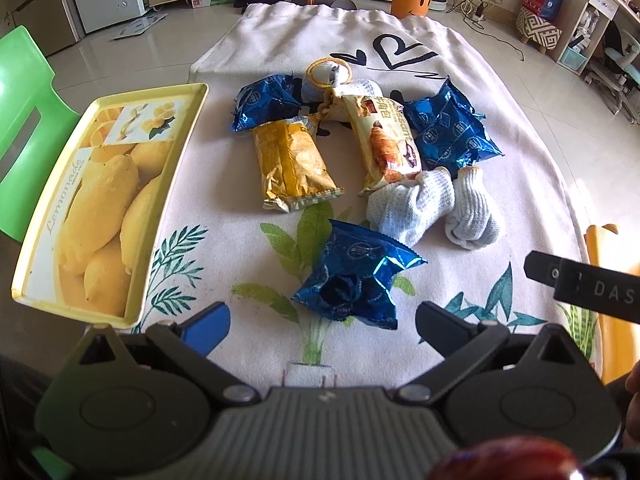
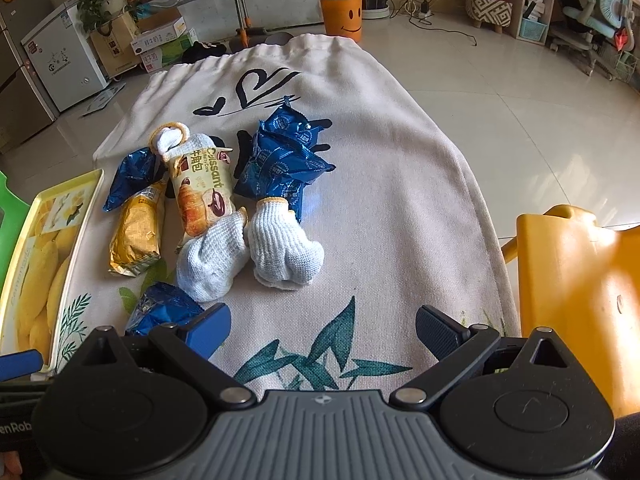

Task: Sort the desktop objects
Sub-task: 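Close left tool on blue foil bag while right tool grasps white cotton glove, then carry blue bag with left tool onto yellow tray while right tool drops glove there, then move both tools back over the remaining snacks on the cloth, then grasp yellow chip bag with left tool while right tool grasps second white glove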

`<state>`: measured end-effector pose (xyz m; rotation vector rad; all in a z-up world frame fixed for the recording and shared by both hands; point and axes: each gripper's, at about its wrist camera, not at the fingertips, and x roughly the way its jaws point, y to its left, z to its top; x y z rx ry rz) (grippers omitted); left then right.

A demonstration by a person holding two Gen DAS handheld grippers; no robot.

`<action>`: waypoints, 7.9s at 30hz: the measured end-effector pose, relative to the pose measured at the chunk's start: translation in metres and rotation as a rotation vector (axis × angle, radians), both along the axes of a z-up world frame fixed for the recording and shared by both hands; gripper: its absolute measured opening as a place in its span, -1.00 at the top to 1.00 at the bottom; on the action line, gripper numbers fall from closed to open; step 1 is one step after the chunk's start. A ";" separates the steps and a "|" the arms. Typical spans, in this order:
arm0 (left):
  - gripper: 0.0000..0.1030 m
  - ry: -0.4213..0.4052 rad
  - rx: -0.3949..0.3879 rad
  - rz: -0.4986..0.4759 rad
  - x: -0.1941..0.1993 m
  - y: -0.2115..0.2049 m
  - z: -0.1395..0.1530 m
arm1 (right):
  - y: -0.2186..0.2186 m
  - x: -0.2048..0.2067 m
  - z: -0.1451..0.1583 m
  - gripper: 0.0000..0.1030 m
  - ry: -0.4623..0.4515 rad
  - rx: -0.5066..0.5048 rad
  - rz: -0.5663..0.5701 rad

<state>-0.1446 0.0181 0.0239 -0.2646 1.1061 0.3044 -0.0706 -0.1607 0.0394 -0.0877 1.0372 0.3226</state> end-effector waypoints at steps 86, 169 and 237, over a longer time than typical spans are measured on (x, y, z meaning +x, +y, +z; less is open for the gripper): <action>-0.27 -0.032 0.006 -0.040 0.055 0.022 -0.043 | 0.052 0.056 -0.026 -0.02 0.113 0.054 0.087; -0.62 0.008 0.073 0.654 0.063 0.348 -0.002 | 0.358 0.008 -0.061 -0.29 0.307 0.389 0.614; -0.93 0.148 0.002 0.051 0.172 0.094 -0.050 | 0.091 0.101 -0.056 -0.38 0.371 0.156 0.102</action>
